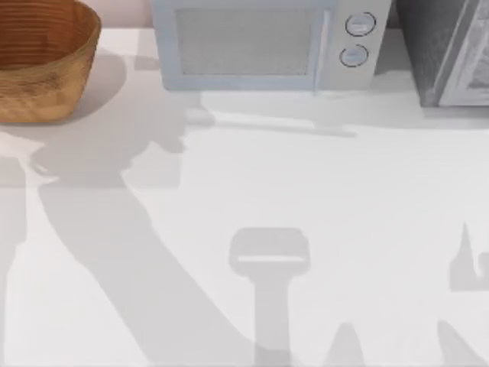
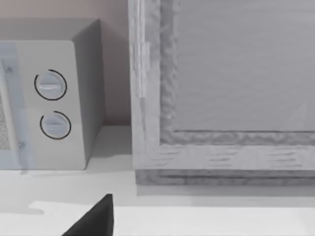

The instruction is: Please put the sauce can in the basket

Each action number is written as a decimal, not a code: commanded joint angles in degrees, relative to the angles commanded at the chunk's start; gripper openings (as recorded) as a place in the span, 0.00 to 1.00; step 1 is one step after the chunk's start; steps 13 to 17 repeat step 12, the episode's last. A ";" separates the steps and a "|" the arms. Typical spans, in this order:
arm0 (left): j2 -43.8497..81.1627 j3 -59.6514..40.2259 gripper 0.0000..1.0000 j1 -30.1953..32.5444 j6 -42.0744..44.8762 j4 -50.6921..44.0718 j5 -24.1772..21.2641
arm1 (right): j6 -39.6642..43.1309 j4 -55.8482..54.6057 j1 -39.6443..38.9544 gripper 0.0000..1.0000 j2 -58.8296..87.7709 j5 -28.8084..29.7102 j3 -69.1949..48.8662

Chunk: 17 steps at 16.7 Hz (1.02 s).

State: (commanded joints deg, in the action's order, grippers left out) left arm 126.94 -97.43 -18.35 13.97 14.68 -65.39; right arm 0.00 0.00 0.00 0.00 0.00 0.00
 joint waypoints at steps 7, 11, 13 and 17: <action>0.00 0.00 1.00 0.00 0.00 0.00 0.00 | 0.00 0.00 0.00 1.00 0.00 0.00 0.00; 0.00 0.00 1.00 0.00 0.00 0.00 0.00 | 0.00 0.00 0.00 1.00 0.00 0.00 0.00; 0.00 0.00 1.00 0.00 0.00 0.00 0.00 | 0.00 0.00 0.00 1.00 0.00 0.00 0.00; 0.00 0.00 1.00 0.00 0.00 0.00 0.00 | 0.00 0.00 0.00 1.00 0.00 0.00 0.00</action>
